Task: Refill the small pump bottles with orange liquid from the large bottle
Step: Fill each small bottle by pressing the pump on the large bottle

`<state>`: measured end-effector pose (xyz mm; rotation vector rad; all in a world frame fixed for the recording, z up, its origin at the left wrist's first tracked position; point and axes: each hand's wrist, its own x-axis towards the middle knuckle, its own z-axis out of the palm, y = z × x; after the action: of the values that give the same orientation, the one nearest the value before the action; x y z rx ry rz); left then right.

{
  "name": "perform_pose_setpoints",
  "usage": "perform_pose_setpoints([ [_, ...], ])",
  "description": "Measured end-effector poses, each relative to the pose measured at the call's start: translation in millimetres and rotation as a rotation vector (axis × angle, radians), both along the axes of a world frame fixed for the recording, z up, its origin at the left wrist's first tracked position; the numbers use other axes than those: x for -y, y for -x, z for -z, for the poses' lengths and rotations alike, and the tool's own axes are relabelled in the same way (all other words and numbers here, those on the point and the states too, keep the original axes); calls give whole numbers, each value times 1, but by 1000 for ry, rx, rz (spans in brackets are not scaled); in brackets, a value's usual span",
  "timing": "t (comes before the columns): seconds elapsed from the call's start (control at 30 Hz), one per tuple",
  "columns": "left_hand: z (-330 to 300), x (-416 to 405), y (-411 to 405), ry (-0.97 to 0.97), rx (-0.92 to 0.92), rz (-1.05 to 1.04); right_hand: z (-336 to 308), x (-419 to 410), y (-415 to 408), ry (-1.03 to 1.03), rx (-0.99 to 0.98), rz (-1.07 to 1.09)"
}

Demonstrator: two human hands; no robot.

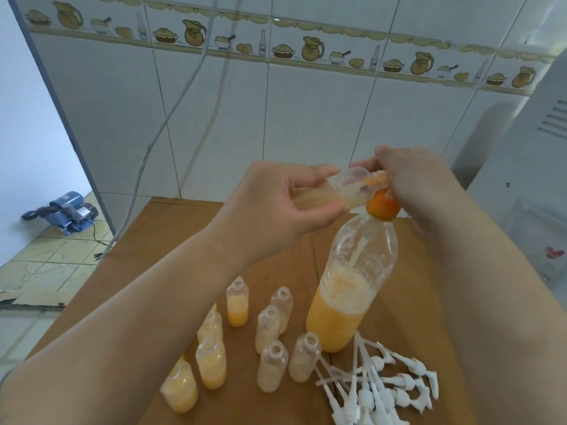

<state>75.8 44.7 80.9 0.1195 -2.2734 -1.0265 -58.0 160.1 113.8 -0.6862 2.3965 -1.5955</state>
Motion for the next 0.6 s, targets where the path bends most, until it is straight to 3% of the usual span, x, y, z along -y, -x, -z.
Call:
perform_pose_setpoints([
  [0.2, 4, 0, 0, -11, 22, -7, -5, 4, -4, -127, 6, -1],
  [0.4, -1, 0, -3, 41, -14, -7, -3, 1, 0, -15, -10, -9],
  [0.6, 10, 1, 0, 17, 48, -15, 3, 3, -6, -90, 27, 43],
])
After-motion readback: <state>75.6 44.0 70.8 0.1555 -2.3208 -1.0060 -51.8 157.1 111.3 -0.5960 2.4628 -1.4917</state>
